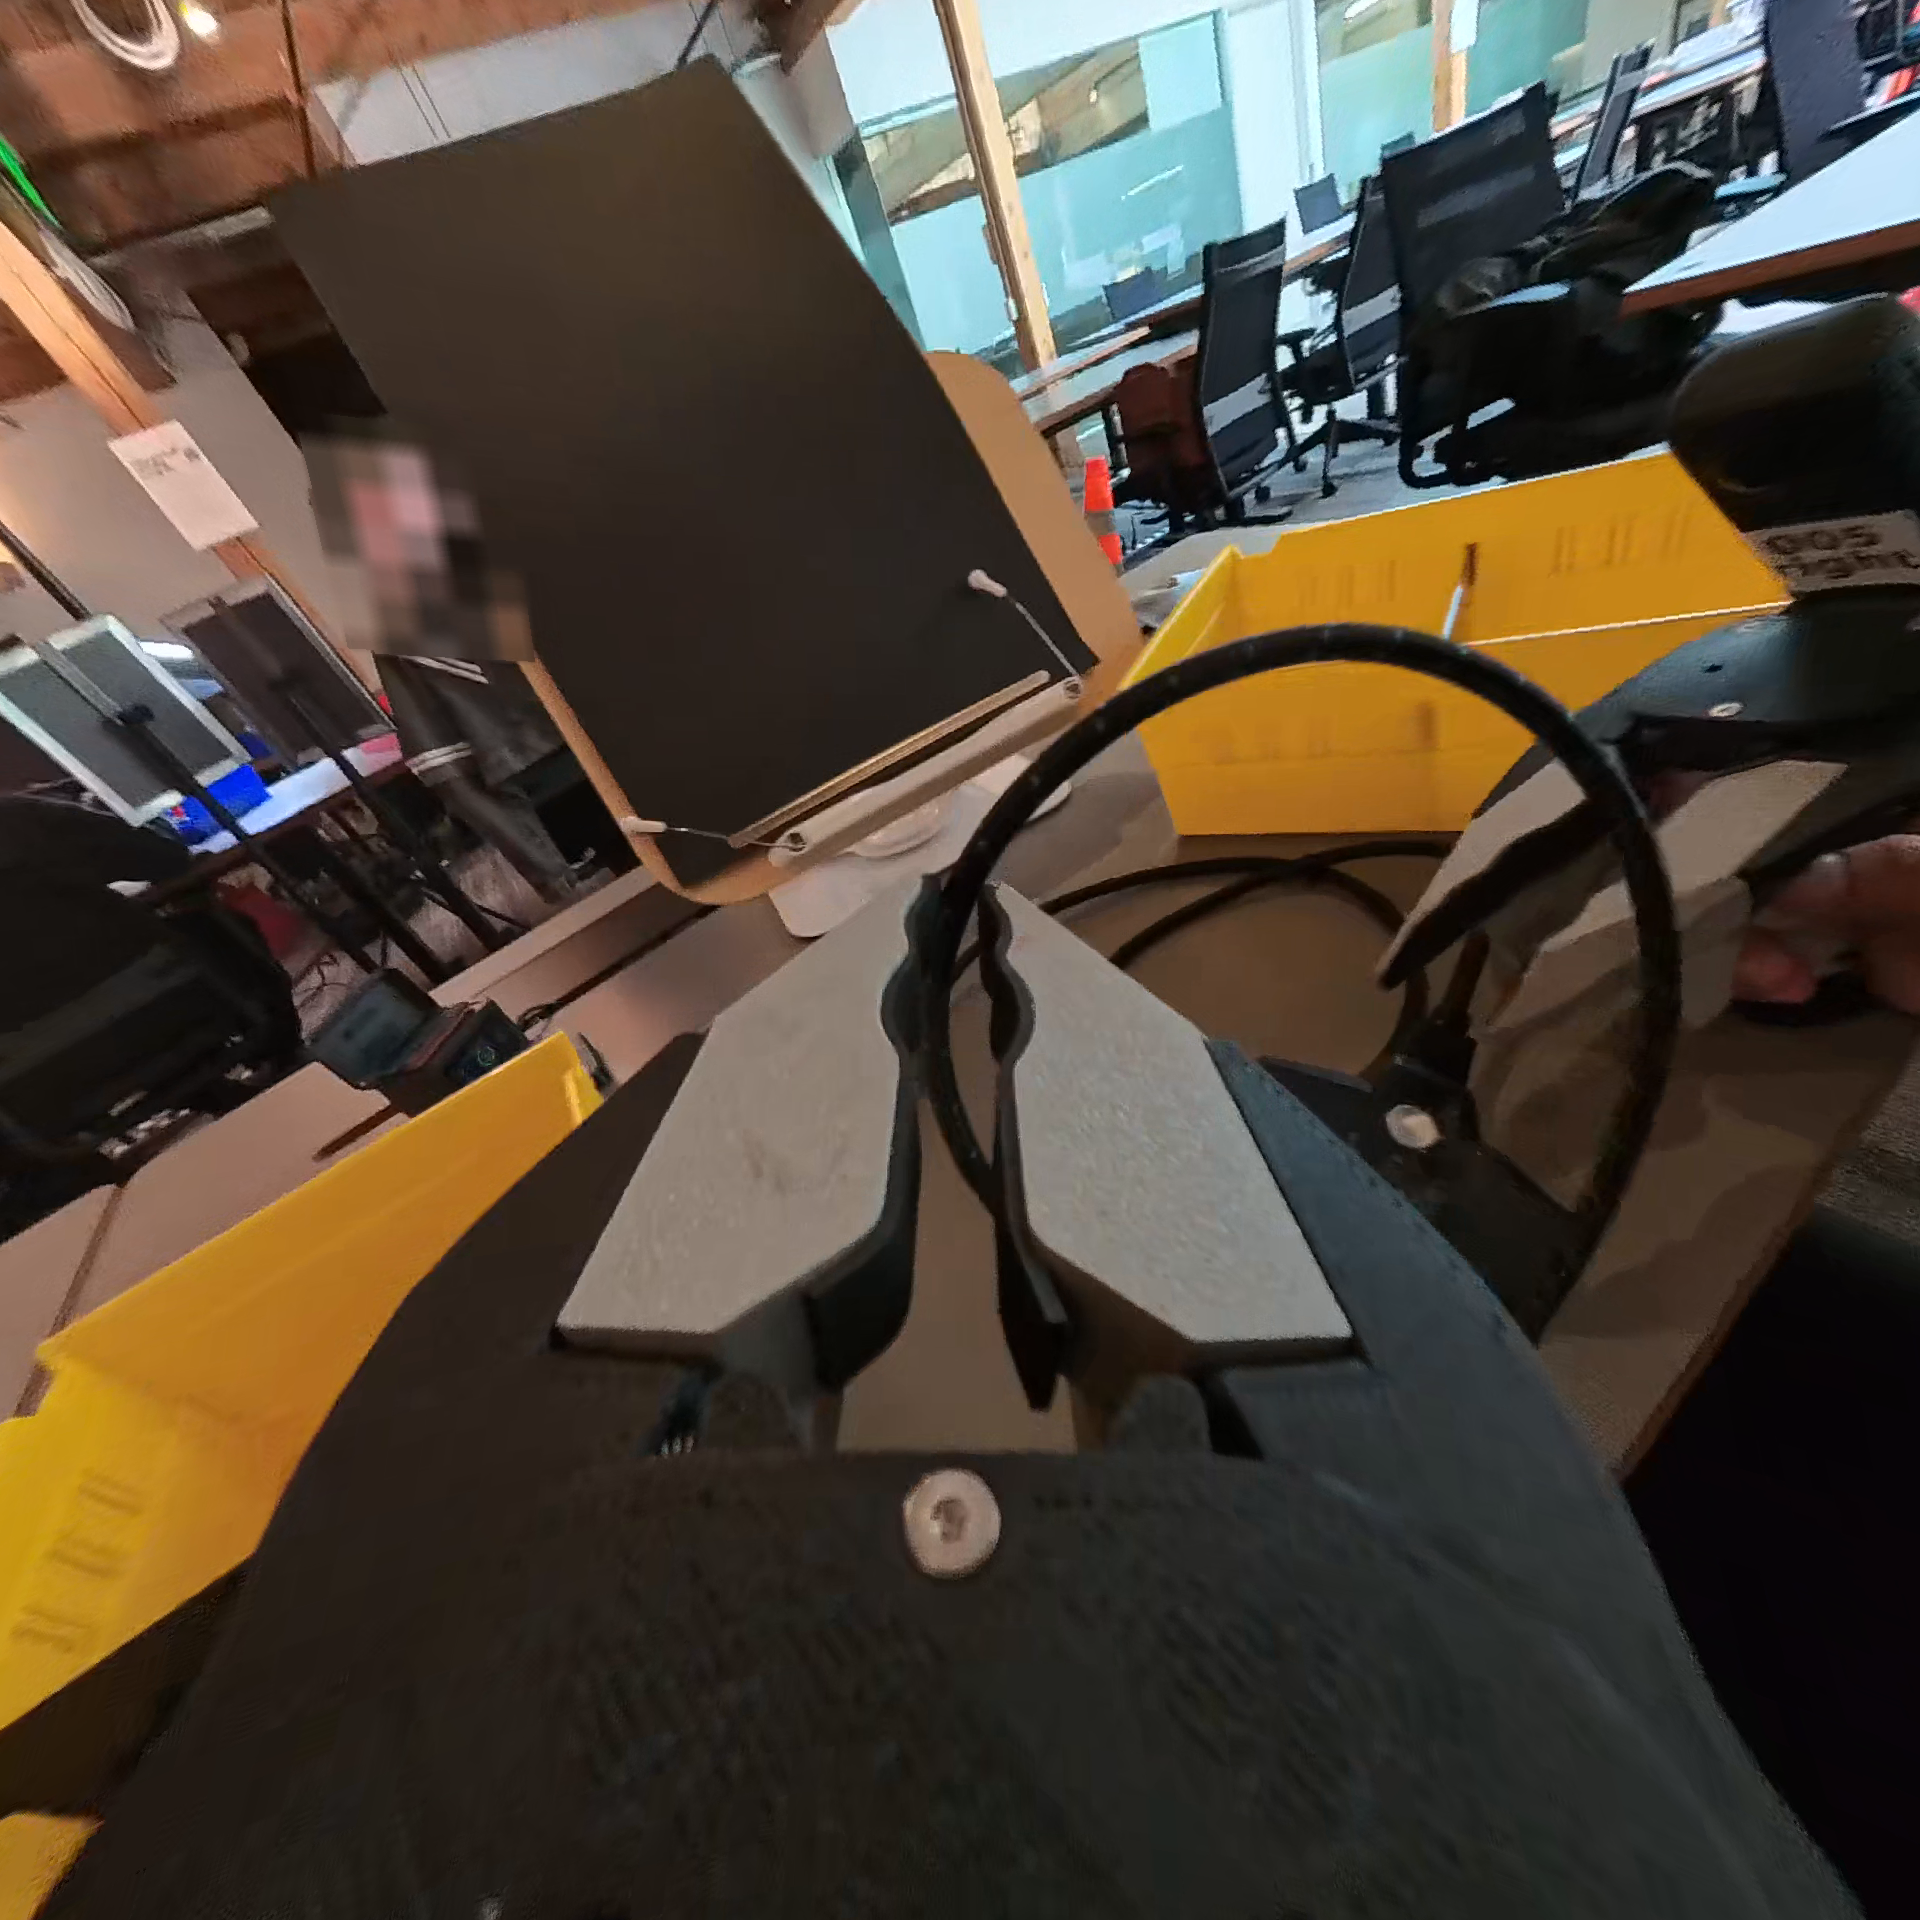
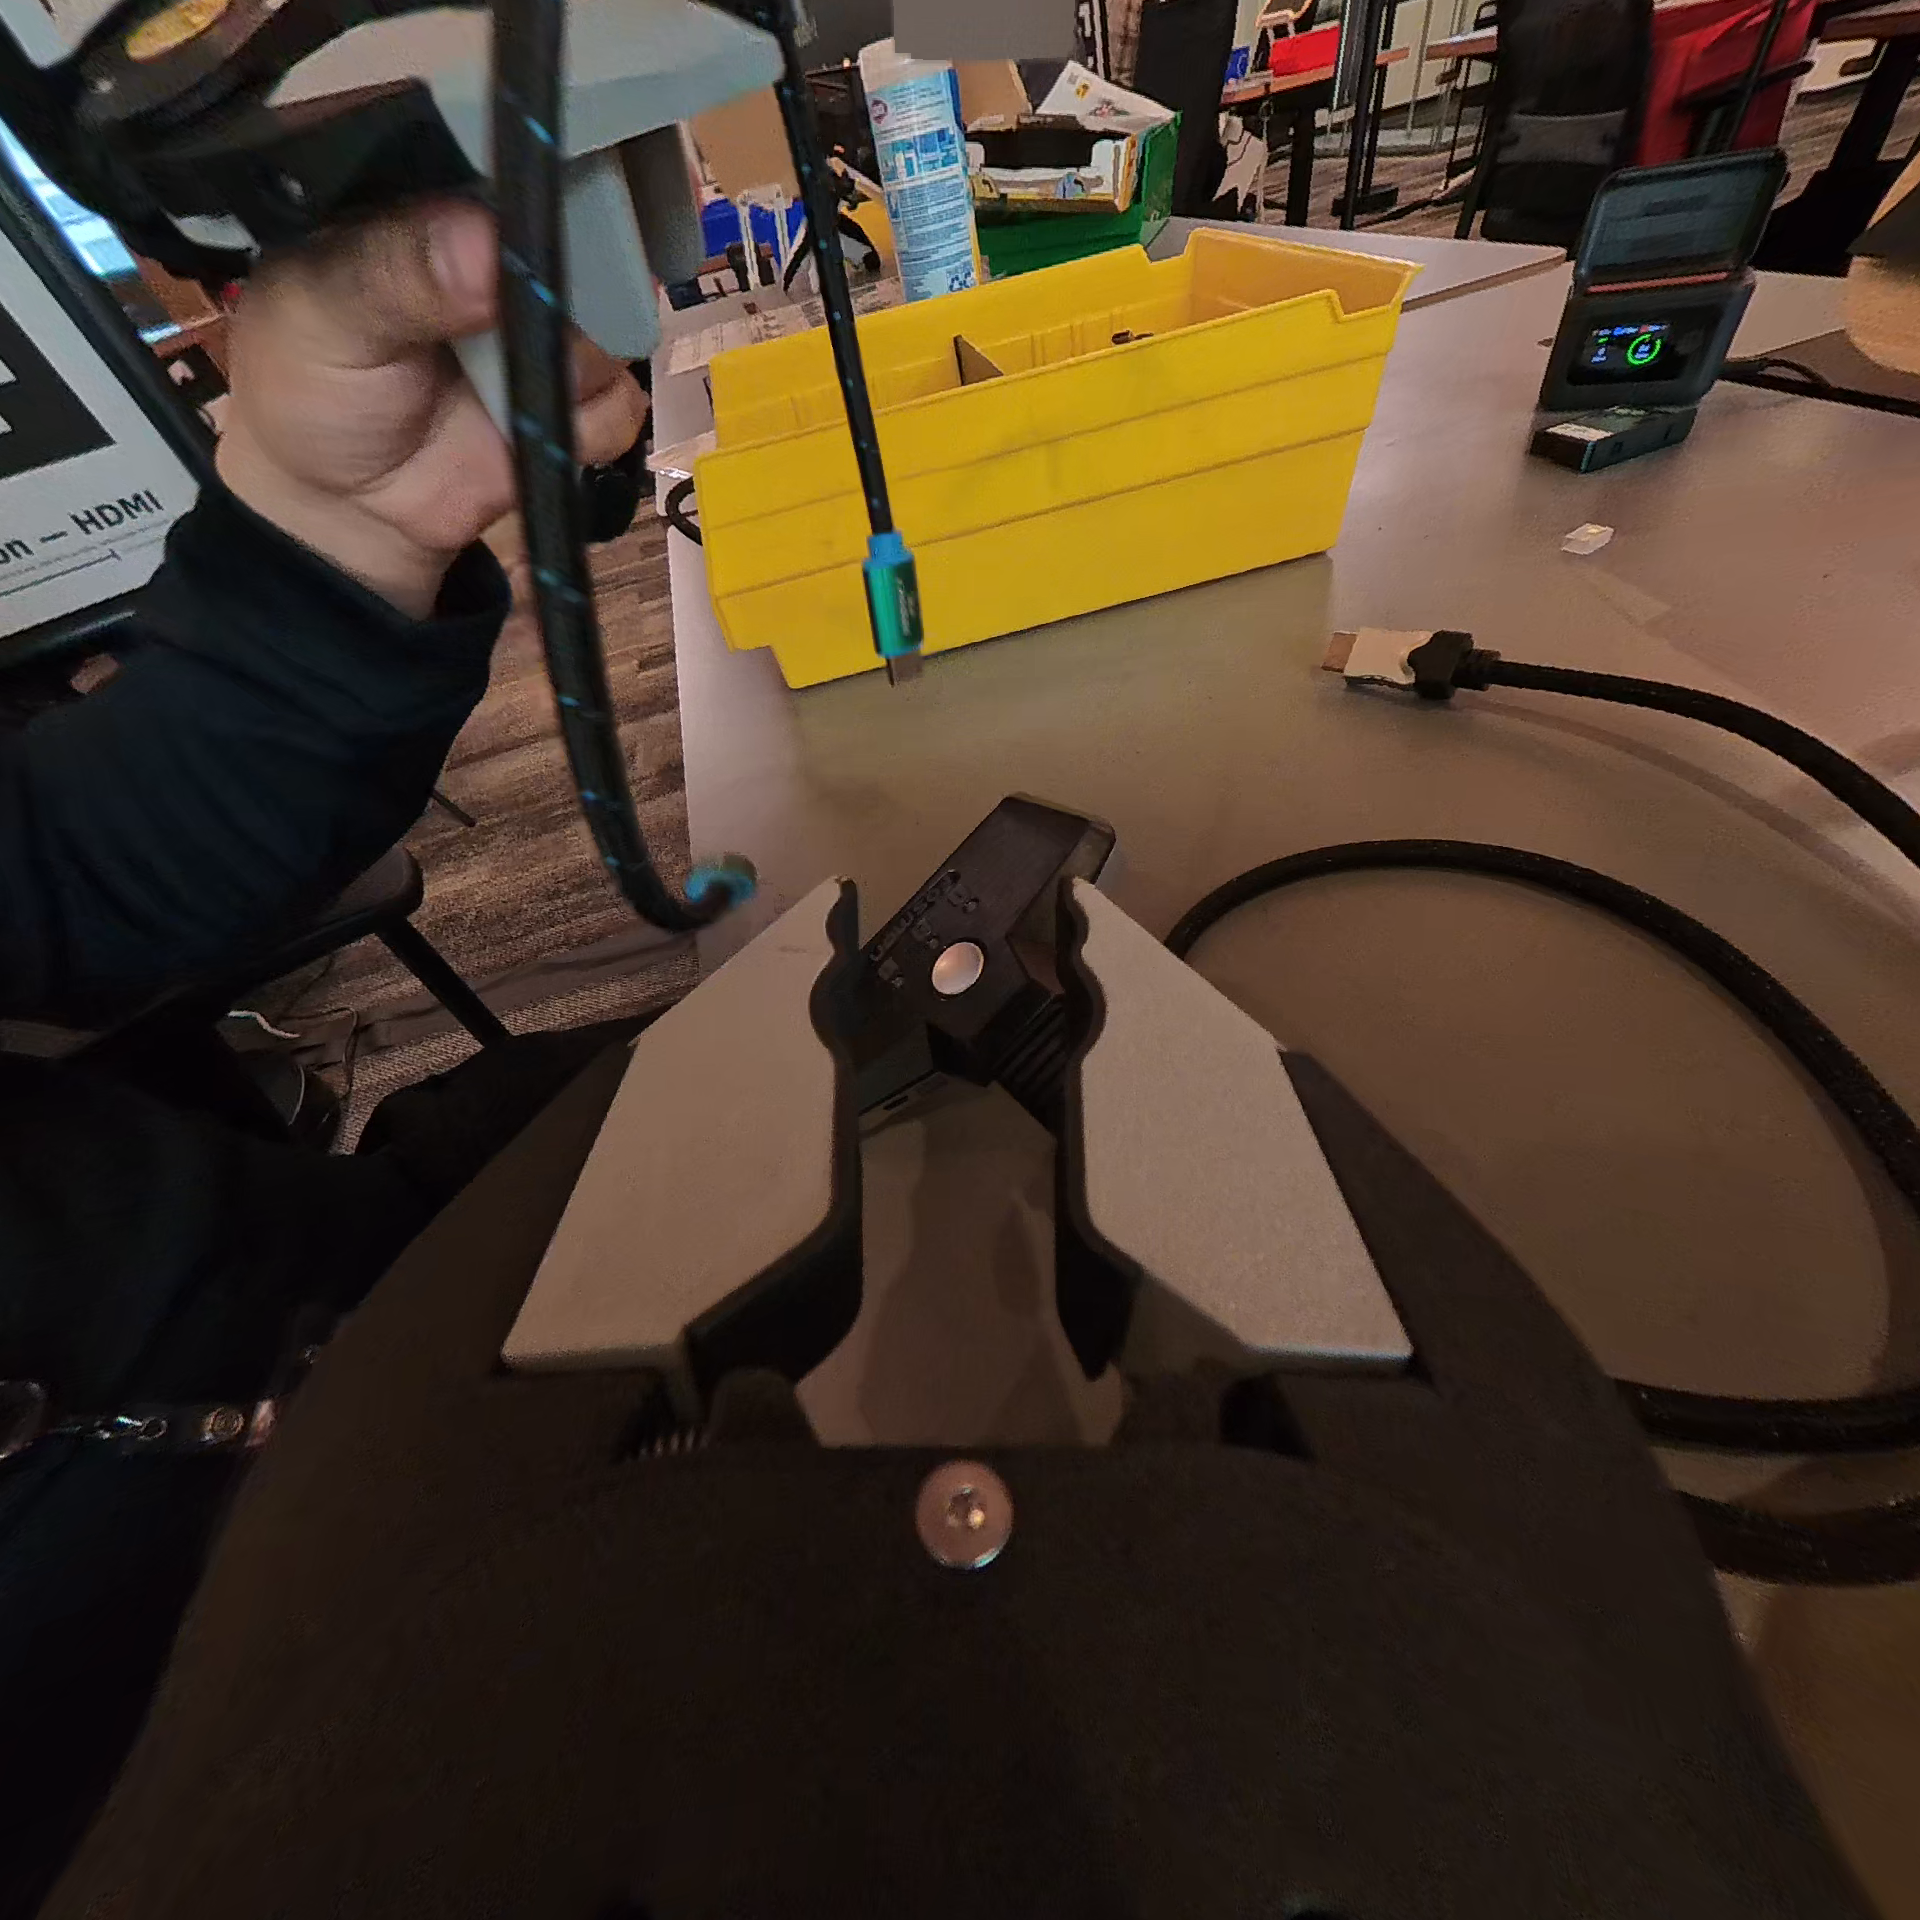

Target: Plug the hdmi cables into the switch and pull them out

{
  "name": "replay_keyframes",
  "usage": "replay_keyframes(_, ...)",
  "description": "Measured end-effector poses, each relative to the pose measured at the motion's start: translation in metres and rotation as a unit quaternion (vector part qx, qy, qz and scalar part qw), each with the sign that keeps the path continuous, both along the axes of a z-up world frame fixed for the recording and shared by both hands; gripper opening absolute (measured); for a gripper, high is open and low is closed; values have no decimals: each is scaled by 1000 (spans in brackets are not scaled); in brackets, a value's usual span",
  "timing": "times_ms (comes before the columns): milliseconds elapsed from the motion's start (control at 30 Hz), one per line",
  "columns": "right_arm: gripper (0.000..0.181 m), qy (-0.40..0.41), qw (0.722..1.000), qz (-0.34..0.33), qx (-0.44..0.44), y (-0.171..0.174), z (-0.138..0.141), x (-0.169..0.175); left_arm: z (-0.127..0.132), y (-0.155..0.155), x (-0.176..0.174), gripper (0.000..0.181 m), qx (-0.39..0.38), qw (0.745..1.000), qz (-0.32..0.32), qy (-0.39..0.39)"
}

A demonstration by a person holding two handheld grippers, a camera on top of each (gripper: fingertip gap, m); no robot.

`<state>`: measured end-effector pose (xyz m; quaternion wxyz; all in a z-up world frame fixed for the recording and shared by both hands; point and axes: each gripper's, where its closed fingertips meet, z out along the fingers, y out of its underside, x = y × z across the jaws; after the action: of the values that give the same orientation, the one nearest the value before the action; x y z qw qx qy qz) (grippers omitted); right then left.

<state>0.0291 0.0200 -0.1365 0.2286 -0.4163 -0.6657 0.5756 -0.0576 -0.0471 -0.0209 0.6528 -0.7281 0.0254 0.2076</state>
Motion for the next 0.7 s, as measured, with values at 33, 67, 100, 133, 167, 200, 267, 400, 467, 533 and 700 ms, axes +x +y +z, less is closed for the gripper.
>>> replay_keyframes(33,35,-2,1000,-1,1,0,-1,0,1,-2,-4,4,3,1000,8,7)
replay_keyframes(67,35,-3,1000,-2,1,0,-1,-1,2,-3,-6,4,4,1000,10,11)
replay_keyframes(100,35,-4,1000,-2,0,0,-1,-1,1,-3,-6,4,0,1000,6,11)
replay_keyframes(133,35,-4,1000,-2,0,0,-1,-1,2,-3,-6,4,2,1000,4,11)
replay_keyframes(167,35,-4,1000,-2,-1,1,-1,-1,3,-4,-7,4,6,1000,6,13)
replay_keyframes(200,35,-5,1000,-2,-2,1,-1,-1,5,-6,-9,4,8,1000,9,15)
replay_keyframes(267,35,-3,1000,-2,-1,1,-1,-1,7,-9,-13,4,13,1000,17,16)
replay_keyframes(400,42,8,1000,11,18,-7,-1,3,-2,-10,-22,5,-6,999,29,-12)
replay_keyframes(467,47,13,999,17,45,-13,-4,4,-13,-9,-28,4,-28,999,40,-22)
replay_keyframes(533,47,10,997,3,73,-13,-9,2,-29,-4,-33,5,-58,996,50,-43)
replay_keyframes(700,44,-11,995,-17,94,-10,-17,-4,-60,4,-44,5,-100,990,88,-55)
